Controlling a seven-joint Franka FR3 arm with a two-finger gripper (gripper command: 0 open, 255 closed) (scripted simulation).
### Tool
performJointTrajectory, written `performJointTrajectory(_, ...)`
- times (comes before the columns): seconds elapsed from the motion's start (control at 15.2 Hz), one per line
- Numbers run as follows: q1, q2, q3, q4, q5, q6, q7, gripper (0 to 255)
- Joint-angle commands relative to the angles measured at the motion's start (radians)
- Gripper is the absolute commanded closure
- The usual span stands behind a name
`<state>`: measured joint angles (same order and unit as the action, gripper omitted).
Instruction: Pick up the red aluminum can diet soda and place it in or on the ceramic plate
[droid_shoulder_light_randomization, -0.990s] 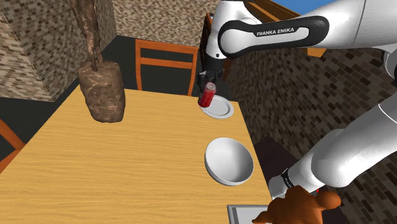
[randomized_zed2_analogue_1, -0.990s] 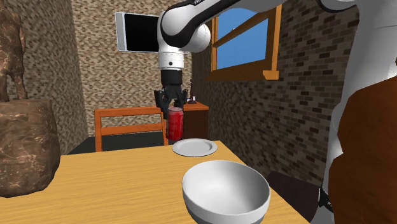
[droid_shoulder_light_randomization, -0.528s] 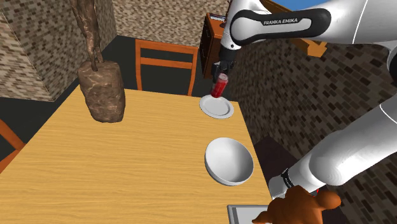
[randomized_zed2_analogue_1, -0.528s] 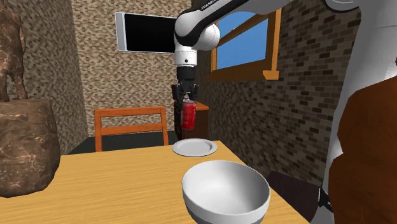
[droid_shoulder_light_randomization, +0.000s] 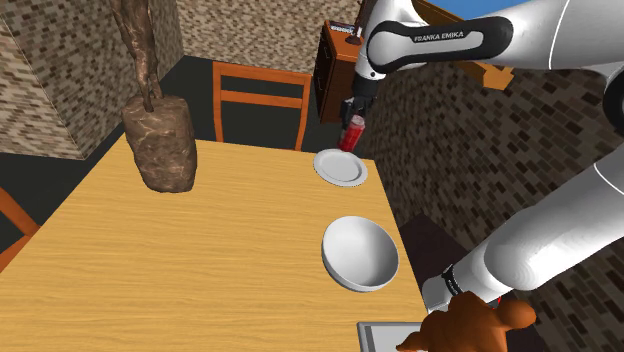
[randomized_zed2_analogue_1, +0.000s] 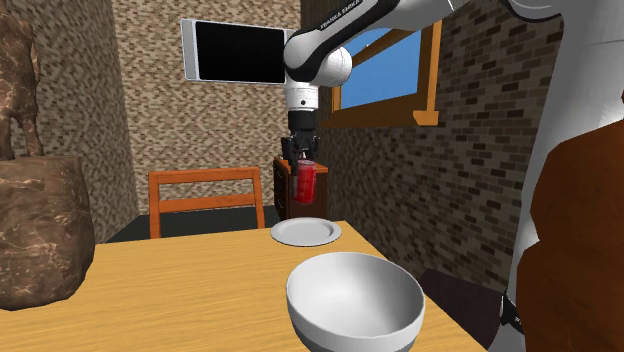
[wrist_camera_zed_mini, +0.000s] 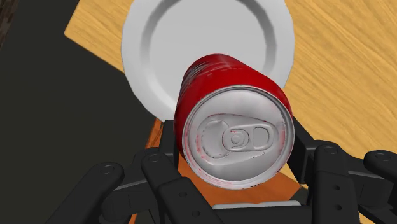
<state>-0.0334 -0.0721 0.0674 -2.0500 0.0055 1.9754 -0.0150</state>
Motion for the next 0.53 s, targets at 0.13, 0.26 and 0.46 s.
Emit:
performJointTrajectory(0.13, 0.000, 0.014, 0.000, -0.039, -0.001, 0.054, -0.001, 255)
performJointTrajectory(0.26, 0.000, 0.023, 0.000, -0.057, -0.002, 0.081, 0.000, 255)
performJointTrajectory(0.46, 0.000, 0.037, 0.000, -0.083, -0.003, 0.120, 0.001, 255)
